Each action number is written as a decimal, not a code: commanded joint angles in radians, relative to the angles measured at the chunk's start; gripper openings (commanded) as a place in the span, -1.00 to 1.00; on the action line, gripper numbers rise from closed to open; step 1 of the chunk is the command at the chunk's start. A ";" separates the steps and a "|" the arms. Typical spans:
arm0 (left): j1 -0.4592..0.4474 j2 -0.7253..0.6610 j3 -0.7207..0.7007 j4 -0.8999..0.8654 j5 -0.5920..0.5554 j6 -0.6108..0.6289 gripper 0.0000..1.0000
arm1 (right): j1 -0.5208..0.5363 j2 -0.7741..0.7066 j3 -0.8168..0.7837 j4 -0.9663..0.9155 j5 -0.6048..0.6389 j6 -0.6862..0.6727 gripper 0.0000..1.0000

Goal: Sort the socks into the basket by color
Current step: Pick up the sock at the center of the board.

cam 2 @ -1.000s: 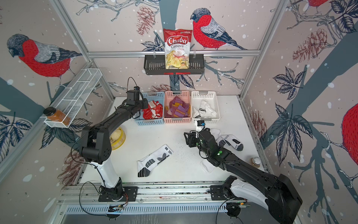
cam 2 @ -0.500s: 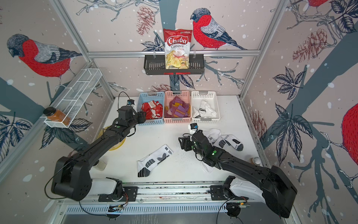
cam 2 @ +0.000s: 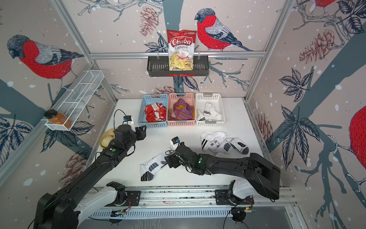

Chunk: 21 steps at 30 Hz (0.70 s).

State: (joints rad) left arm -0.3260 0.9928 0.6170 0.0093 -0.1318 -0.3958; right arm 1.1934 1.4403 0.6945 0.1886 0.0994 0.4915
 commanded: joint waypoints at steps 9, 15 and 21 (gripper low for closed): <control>-0.001 -0.031 -0.030 -0.012 -0.071 -0.008 0.18 | 0.093 0.241 0.131 0.064 -0.030 -0.045 0.76; -0.001 -0.045 -0.032 -0.012 -0.080 -0.002 0.21 | 0.097 0.319 0.171 0.057 -0.012 -0.068 0.79; -0.001 -0.031 -0.031 -0.016 -0.078 -0.003 0.21 | 0.100 0.384 0.227 0.034 0.032 -0.086 0.82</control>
State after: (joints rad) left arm -0.3260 0.9577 0.5808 -0.0124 -0.2043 -0.4030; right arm 1.2892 1.8019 0.8974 0.2256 0.0925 0.4210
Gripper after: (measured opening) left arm 0.605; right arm 0.908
